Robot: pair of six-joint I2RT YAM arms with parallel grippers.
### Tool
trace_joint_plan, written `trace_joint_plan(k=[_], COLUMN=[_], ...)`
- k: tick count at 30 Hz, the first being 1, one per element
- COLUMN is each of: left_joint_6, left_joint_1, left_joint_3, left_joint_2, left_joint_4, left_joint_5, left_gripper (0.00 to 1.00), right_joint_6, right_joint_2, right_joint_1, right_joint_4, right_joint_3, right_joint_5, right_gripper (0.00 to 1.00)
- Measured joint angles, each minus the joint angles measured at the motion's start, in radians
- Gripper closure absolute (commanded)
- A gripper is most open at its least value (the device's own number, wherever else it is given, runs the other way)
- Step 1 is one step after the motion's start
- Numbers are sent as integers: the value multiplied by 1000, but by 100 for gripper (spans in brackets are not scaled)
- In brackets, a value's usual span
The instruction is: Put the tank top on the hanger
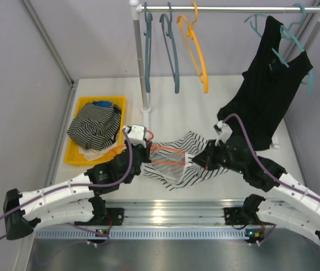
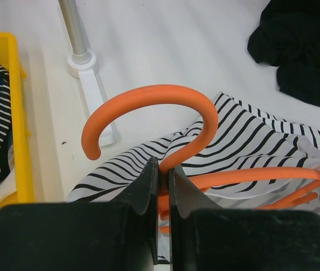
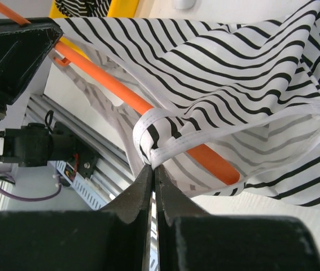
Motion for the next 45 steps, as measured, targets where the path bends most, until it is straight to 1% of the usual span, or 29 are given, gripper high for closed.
trace_joint_plan(k=[7, 15, 18, 23, 26, 32, 38, 45], left_joint_6=[-8, -22, -27, -29, -24, -22, -21, -23], left_joint_1=[-2, -48, -72, -134, -144, -156, -166, -169], left_joint_3=[0, 0, 0, 0, 0, 17, 40, 56], left_joint_2=[-56, -47, -39, -14, -4, 61, 125, 141], left_joint_4=[-11, -1, 18, 51, 76, 117, 153, 171], left_joint_5=[-7, -68, -106, -211, -232, -232, -213, -186], left_gripper=[100, 100, 100, 100, 100, 100, 100, 100], right_joint_6=[-3, -3, -3, -2, -1, -2, -15, -47], right_joint_2=[-15, -15, -16, -16, -16, -7, 29, 55], right_joint_1=[0, 0, 0, 0, 0, 0, -4, -51], right_joint_4=[-17, -25, -24, -25, -25, -24, -20, -13], right_joint_3=[18, 25, 26, 26, 26, 34, 117, 184], right_joint_5=[13, 16, 15, 16, 15, 16, 19, 23], right_gripper=[100, 100, 100, 100, 100, 100, 100, 100])
